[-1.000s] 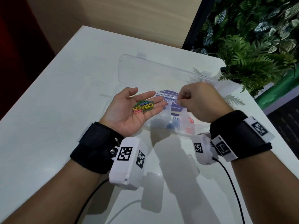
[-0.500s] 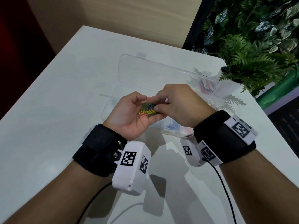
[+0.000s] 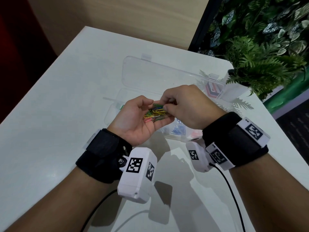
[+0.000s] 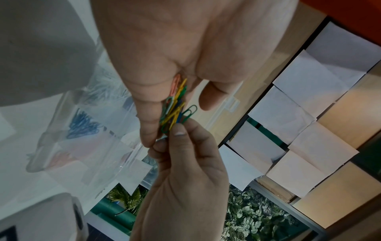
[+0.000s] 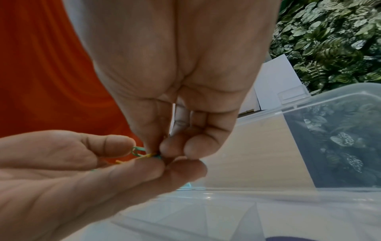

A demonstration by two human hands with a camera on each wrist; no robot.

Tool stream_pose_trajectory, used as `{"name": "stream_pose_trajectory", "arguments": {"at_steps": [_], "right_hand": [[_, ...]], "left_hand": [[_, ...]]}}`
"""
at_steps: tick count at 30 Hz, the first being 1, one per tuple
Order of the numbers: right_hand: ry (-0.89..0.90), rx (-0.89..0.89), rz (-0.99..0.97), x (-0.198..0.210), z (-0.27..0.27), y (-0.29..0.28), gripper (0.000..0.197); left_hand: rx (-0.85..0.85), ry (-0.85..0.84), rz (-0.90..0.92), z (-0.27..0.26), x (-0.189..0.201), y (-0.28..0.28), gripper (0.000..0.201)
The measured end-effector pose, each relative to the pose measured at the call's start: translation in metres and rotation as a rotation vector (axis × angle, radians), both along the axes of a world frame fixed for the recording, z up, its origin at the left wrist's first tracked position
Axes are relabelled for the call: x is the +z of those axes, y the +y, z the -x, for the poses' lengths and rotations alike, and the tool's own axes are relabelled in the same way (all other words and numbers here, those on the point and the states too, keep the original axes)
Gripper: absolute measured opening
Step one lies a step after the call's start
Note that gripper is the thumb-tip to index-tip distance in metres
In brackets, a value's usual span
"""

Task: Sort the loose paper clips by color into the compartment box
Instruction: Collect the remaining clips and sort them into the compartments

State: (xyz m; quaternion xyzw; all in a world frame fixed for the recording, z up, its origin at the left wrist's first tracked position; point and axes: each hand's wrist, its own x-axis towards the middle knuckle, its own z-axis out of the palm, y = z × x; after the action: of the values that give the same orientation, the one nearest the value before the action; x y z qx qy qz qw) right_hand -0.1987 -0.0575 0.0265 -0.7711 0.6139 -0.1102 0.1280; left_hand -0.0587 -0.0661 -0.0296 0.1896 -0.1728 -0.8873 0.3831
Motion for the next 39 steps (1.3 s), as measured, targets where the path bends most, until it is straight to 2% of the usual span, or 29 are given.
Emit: {"name": "stream_pose_trajectory", "arguments": {"at_steps": [4, 11, 14, 20, 26, 29, 36, 39], "right_hand": [[-0.145, -0.029, -0.028, 0.001, 0.002, 0.000, 0.018], [-0.227, -0.020, -0.056, 0.004, 0.005, 0.002, 0.017], [-0.275, -0.024, -0.066, 0.004, 0.004, 0.002, 0.018], [-0.259, -0.028, -0.022, 0.005, -0.001, 0.004, 0.020], [-0.384, -0.145, 0.061, 0.005, 0.010, -0.002, 0.024], [-0.342, -0.230, 0.085, 0.003, 0.026, -0.004, 0.023], [0.025, -0.331, -0.039, -0.024, 0.040, -0.001, 0.015], [-0.040, -0.312, 0.080, -0.022, 0.034, 0.000, 0.009]], "left_hand": [[0.006, -0.015, 0.021, -0.001, 0.001, 0.000, 0.032], [0.037, -0.042, -0.010, -0.001, 0.001, -0.002, 0.041], [0.026, -0.012, -0.011, -0.001, 0.002, -0.001, 0.039], [0.023, 0.002, -0.003, -0.003, 0.001, -0.002, 0.035], [0.020, -0.021, -0.019, -0.004, 0.000, -0.005, 0.039], [0.029, -0.034, -0.033, -0.007, -0.002, -0.008, 0.041], [0.047, -0.038, -0.057, -0.012, 0.000, -0.010, 0.045], [0.050, -0.054, -0.058, -0.014, 0.002, -0.010, 0.049]]}}
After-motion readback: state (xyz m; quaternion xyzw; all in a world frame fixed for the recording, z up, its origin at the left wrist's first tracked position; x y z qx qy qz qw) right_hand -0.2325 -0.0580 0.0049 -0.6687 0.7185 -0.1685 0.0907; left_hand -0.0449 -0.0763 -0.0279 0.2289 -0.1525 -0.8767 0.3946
